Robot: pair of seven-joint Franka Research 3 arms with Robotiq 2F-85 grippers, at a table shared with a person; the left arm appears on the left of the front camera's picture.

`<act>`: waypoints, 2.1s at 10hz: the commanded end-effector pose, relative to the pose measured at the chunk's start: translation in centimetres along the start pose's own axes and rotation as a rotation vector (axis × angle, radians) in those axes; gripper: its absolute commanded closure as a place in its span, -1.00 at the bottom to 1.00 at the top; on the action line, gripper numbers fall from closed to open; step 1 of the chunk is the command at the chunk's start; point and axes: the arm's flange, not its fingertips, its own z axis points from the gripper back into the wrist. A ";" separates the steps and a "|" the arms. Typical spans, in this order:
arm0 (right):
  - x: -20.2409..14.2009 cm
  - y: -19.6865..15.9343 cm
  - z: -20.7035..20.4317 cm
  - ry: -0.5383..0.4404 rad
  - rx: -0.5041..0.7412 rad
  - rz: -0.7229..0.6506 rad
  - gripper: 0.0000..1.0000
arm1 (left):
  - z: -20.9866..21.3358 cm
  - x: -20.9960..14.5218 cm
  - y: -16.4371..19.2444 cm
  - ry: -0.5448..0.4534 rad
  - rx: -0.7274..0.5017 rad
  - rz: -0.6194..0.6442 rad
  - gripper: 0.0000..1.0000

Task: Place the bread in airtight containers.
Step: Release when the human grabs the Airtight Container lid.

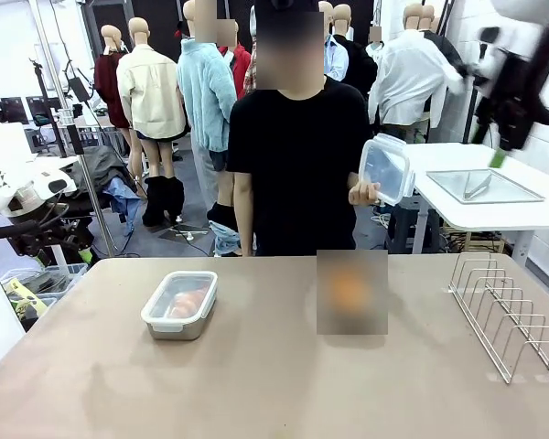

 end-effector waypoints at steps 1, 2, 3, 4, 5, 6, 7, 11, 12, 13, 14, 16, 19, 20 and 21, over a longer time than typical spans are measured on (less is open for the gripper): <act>-3.5 3.2 -2.5 -0.097 -0.002 0.134 -1.00 | 0.1 0.0 0.0 0.011 0.022 0.012 -1.00; -5.0 3.7 -3.7 -0.144 0.028 0.117 -1.00 | 0.1 0.0 0.0 0.011 0.022 0.012 -1.00; -5.9 3.9 -4.8 -0.167 0.049 0.088 -1.00 | 0.1 0.0 0.0 0.011 0.022 0.012 -1.00; -6.7 4.0 -5.8 -0.196 0.064 -0.008 -1.00 | 0.1 0.0 0.0 0.011 0.022 0.012 -1.00; -7.5 4.1 -6.8 -0.237 0.079 -0.033 -1.00 | 0.1 0.0 0.0 0.011 0.022 0.012 -1.00; -7.9 4.0 -7.7 -0.256 0.102 -0.045 -1.00 | 0.1 0.0 0.0 0.011 0.022 0.012 -1.00; -8.1 3.7 -8.3 -0.267 0.119 -0.048 -1.00 | 0.1 0.0 0.0 0.011 0.022 0.012 -1.00; -8.3 4.2 -8.2 -0.236 0.106 -0.020 -1.00 | 0.1 0.0 0.0 0.011 0.022 0.012 -1.00; -8.3 4.2 -8.2 -0.236 0.106 -0.020 -1.00 | 0.1 0.0 0.0 0.011 0.022 0.012 -1.00; -8.3 4.2 -8.2 -0.236 0.106 -0.020 -1.00 | 0.1 0.0 0.0 0.011 0.022 0.012 -1.00; -8.3 4.2 -8.2 -0.236 0.106 -0.020 -1.00 | 0.1 0.0 0.0 0.011 0.022 0.012 -1.00; -8.3 4.2 -8.2 -0.236 0.106 -0.020 -1.00 | 0.1 0.0 0.0 0.011 0.022 0.012 -1.00; -8.3 4.2 -8.2 -0.236 0.106 -0.020 -1.00 | 0.1 0.0 0.0 0.011 0.022 0.012 -1.00; -8.3 4.2 -8.2 -0.236 0.106 -0.020 -1.00 | 0.1 0.0 0.0 0.011 0.022 0.012 -1.00; -8.3 4.2 -8.2 -0.236 0.106 -0.020 -1.00 | 0.1 0.0 0.0 0.011 0.022 0.012 -1.00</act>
